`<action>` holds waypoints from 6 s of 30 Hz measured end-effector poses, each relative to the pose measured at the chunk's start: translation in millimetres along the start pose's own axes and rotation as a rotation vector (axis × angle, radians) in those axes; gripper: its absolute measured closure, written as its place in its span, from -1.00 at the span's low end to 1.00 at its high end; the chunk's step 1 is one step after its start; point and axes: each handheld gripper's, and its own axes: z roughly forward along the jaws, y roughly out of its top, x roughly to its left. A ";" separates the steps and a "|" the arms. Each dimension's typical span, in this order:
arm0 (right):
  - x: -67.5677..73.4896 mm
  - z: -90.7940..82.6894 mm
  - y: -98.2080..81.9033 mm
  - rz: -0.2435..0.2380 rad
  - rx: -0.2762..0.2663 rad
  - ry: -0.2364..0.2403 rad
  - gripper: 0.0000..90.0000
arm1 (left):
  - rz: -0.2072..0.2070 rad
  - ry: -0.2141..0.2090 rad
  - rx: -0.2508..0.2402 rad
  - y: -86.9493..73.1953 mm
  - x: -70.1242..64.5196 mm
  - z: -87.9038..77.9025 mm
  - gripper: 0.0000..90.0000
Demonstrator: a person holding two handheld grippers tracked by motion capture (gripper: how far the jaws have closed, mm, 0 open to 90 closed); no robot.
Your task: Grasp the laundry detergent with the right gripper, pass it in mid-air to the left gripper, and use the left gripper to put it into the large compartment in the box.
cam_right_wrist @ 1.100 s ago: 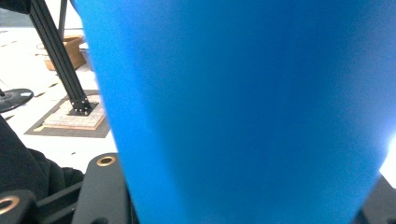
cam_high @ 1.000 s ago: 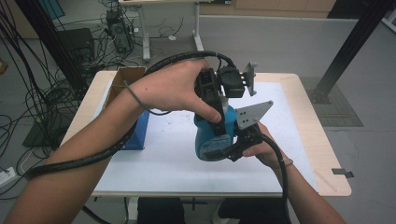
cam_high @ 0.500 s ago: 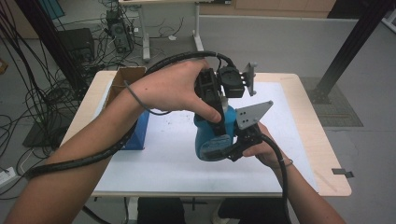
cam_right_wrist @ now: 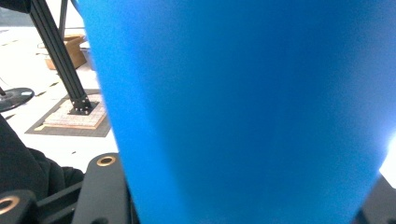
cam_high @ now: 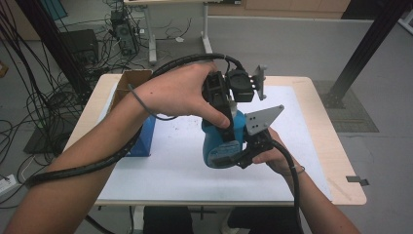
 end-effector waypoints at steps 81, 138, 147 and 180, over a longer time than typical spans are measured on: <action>-0.6 -10.6 -5.3 0.000 -0.060 -0.135 -0.97 | -0.055 0.058 0.012 -3.5 1.8 -5.9 -0.16; -6.0 -89.8 -42.7 0.356 0.778 -0.406 -0.89 | -0.261 0.135 0.074 -23.0 21.8 -26.6 -0.16; -12.7 -84.8 -51.4 0.436 0.901 -0.452 -0.89 | -0.328 0.178 0.087 -26.0 31.0 -39.9 -0.16; -27.7 -84.1 -70.5 0.553 0.976 -0.513 -0.89 | -0.807 0.327 0.068 -110.1 118.4 -97.7 -0.16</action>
